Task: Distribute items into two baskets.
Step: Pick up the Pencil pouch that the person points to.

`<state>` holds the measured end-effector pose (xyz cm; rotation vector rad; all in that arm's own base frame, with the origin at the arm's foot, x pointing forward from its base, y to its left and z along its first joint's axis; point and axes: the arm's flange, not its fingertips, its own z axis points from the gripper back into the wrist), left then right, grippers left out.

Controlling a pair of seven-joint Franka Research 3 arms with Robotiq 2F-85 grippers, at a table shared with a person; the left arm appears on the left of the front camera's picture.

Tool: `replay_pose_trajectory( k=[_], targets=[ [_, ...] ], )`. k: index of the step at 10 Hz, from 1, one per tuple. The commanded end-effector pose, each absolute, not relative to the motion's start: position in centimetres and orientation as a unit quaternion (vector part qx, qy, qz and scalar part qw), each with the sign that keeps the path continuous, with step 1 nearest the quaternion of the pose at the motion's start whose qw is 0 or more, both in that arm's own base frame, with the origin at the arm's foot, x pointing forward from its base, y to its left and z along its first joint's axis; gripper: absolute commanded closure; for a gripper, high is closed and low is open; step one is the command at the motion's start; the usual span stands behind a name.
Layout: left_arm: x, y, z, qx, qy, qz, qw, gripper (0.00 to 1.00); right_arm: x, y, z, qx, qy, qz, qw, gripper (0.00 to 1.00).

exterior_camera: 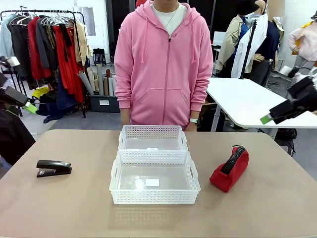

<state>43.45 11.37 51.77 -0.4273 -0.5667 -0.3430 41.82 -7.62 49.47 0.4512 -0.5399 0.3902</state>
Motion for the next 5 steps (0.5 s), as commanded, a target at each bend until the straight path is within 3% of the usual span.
replay_pose_trajectory(
  k=[1, 5],
  targets=[
    [43.6, 13.0, 52.2, -0.234, -0.287, -0.152, 0.916, 0.0, 40.9, -10.1, 49.8, 0.255, -0.283, 0.192, 0.904, 0.0],
    [43.0, 14.6, 52.5, -0.248, -0.306, -0.155, 0.906, 0.0, 39.6, -13.6, 49.3, 0.298, -0.303, 0.159, 0.891, 0.0]
  ],
)
